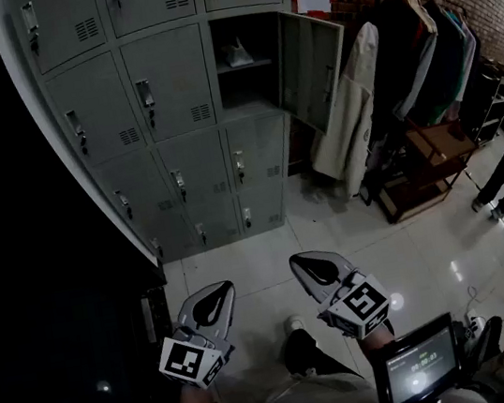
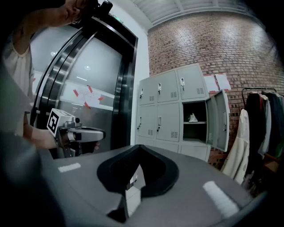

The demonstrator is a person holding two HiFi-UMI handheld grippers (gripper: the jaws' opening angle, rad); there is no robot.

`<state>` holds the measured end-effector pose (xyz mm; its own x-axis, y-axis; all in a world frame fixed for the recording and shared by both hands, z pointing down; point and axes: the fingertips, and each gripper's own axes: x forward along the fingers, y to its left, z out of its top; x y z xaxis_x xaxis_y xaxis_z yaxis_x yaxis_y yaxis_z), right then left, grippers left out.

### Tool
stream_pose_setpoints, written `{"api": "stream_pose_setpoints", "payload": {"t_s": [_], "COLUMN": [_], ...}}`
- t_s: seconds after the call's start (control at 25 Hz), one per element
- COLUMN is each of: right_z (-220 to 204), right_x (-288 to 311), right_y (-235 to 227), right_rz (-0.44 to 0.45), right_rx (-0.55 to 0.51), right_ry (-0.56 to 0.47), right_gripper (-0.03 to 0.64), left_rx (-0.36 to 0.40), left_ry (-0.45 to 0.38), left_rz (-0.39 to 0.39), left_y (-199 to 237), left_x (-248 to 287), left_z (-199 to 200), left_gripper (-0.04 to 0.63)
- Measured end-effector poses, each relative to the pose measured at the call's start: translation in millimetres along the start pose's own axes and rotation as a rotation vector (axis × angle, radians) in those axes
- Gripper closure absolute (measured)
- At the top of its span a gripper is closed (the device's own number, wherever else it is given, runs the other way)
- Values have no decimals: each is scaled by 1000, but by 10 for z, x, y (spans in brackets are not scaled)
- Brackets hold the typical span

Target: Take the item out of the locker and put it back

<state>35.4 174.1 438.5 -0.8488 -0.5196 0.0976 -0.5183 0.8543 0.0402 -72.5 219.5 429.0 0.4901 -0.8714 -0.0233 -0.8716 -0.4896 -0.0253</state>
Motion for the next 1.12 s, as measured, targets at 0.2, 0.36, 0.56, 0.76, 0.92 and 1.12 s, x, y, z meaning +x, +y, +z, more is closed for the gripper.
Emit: {"api": "stream_pose_setpoints", "payload": {"t_s": [0.2, 0.36, 0.56, 0.76, 0.92, 1.12], "right_z": [-104, -85, 255, 424, 434, 555], "right_x": [492, 1087, 1788, 2295, 2607, 2959], "right_y": [-678, -1421, -2375, -3118, -3456, -3821], "right_rz": [14, 41, 84, 96, 85, 0], "right_rx": [10, 6, -38, -50, -29, -2], "right_ry": [-18, -41, -45, -58, -56, -66], "right_gripper": [609, 609, 609, 609, 609, 565], "left_rx": [4, 38, 27, 53, 58, 62], "left_ry": [0, -12, -67, -91, -61, -39], "left_rz": [27, 77, 129, 140, 136, 118], "left_y": [425, 954, 1658, 2100, 2327, 2655], "left_x": [593, 1287, 2311, 3088, 3424, 3682], "left_z": [-149, -208, 96, 326, 284, 275], "left_gripper": [591, 591, 592, 592, 591, 592]}}
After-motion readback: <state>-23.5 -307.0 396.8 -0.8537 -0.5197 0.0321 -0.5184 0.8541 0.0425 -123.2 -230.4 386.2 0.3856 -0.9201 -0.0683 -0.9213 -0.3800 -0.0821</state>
